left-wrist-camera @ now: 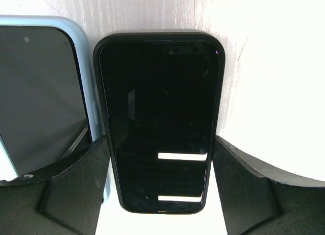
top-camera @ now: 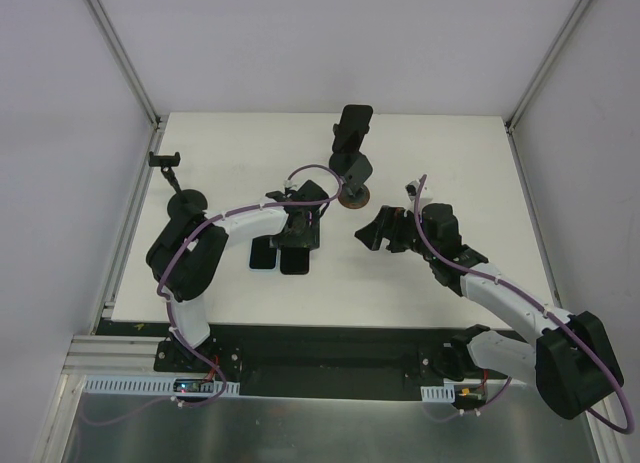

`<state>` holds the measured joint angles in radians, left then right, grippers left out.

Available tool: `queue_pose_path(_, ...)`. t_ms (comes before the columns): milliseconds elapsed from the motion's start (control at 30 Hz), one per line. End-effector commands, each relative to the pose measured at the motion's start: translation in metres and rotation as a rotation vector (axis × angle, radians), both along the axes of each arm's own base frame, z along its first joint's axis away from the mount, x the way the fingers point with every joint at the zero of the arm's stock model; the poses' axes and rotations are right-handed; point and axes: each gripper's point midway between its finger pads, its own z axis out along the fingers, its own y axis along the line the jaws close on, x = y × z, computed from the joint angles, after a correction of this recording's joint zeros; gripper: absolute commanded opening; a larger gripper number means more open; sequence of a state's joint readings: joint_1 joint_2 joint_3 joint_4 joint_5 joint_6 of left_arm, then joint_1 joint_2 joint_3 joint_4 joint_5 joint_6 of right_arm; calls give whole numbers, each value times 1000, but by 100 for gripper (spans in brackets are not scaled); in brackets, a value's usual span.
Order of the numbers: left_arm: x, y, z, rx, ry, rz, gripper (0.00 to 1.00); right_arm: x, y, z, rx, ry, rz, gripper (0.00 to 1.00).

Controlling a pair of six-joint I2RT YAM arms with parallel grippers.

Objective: Remove the phone from the phone stand

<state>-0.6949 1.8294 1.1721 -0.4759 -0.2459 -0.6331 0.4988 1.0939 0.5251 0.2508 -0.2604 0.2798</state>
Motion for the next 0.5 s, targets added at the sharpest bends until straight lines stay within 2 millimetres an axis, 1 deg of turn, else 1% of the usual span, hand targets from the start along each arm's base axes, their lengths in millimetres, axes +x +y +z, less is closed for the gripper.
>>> queue_pose_path(0,-3,8,4,60,7,-22,64,6,4,13,35,-46,7,97)
queue_pose_path(67,-2,9,5,60,6,-21,62,6,4,13,35,-45,5,97)
queue_pose_path(200,-3,13,6,78,1,-19,62,6,3,12,34,-44,6,97)
queue_pose_path(300,-4,13,8,76,1,-19,66,6,4,12,35,-43,8,97)
queue_pose_path(467,-1,8,18,46,-16,-20,77,7,4,15,35,-52,12,97)
